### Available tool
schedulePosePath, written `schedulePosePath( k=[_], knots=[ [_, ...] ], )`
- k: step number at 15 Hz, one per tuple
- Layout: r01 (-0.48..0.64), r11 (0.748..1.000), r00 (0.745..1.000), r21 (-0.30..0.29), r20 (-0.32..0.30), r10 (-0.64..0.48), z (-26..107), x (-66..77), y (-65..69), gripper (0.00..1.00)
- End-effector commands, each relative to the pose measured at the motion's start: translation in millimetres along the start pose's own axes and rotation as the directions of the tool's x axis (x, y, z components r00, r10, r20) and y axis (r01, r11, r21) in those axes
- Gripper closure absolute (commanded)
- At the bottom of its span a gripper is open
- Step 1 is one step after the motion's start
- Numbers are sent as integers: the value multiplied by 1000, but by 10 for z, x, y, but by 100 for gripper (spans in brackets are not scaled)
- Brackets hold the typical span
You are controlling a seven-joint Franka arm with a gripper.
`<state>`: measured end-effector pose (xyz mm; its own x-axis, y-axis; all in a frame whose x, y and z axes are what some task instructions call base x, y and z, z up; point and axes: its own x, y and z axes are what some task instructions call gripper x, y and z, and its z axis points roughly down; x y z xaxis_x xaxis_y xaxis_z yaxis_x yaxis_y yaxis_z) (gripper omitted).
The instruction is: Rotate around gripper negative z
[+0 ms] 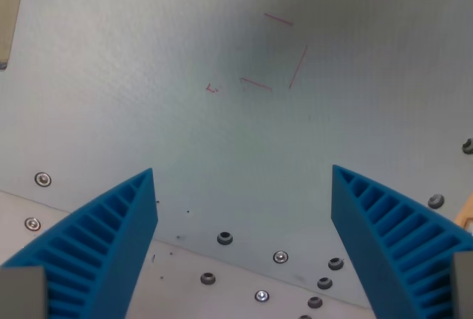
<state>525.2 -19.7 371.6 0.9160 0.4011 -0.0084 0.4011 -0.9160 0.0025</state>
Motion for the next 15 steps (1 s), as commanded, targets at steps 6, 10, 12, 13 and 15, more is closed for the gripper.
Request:
schedulePosePath(
  k=[6, 10, 12, 13, 15],
  knots=[
    [194, 981, 981, -2, -4, -194, -22, -7, 6, 0],
    [239, 971, 971, -2, -4, -239, -22, -7, 6, 0],
    [262, 965, 965, -2, -4, -262, -22, -7, 6, 0],
    [273, 962, 962, -2, -4, -273, -22, -7, 6, 0],
    [296, 955, 955, -2, -4, -296, -22, -7, 6, 0]
  ],
)
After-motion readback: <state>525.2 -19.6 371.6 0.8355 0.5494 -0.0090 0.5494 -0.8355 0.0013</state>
